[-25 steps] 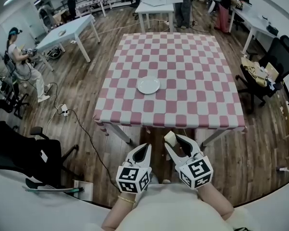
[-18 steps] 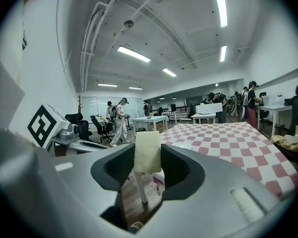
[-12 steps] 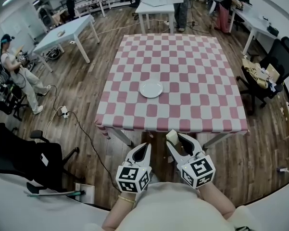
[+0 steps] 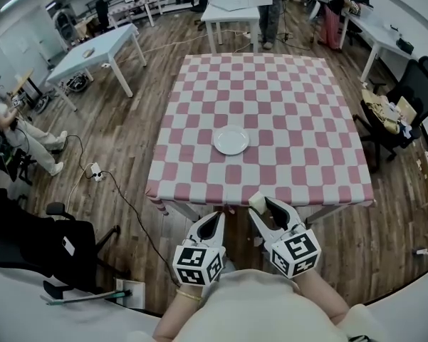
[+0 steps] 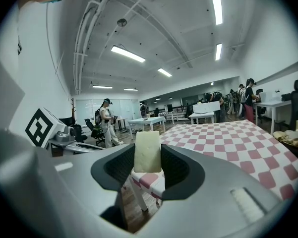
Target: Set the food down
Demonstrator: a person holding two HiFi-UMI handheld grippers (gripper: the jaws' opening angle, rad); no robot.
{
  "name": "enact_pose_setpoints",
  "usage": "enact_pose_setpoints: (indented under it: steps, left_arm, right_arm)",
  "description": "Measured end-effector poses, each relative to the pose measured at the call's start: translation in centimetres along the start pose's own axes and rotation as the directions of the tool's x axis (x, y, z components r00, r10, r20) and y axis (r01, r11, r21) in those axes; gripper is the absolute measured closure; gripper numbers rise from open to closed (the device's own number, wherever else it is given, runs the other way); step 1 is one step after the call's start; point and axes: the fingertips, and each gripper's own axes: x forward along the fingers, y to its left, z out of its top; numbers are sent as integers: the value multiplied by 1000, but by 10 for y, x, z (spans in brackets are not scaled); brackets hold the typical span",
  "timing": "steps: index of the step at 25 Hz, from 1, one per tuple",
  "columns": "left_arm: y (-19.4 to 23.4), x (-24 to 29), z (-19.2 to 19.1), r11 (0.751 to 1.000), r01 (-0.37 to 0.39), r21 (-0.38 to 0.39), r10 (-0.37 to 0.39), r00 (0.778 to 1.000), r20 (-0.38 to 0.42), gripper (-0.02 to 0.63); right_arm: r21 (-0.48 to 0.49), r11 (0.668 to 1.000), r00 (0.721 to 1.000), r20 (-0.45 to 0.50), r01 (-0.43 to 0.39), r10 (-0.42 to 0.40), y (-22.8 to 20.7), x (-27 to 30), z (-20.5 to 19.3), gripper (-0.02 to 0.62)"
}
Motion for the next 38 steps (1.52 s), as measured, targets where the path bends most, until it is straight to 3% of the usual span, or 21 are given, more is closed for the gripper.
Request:
enact_pose_setpoints:
  steps: [38]
  left_arm:
    - [166, 68, 60, 993, 116, 9, -116, 993, -17, 603]
  right_arm:
    - [18, 988, 988, 21, 154, -154, 0, 168, 32, 423]
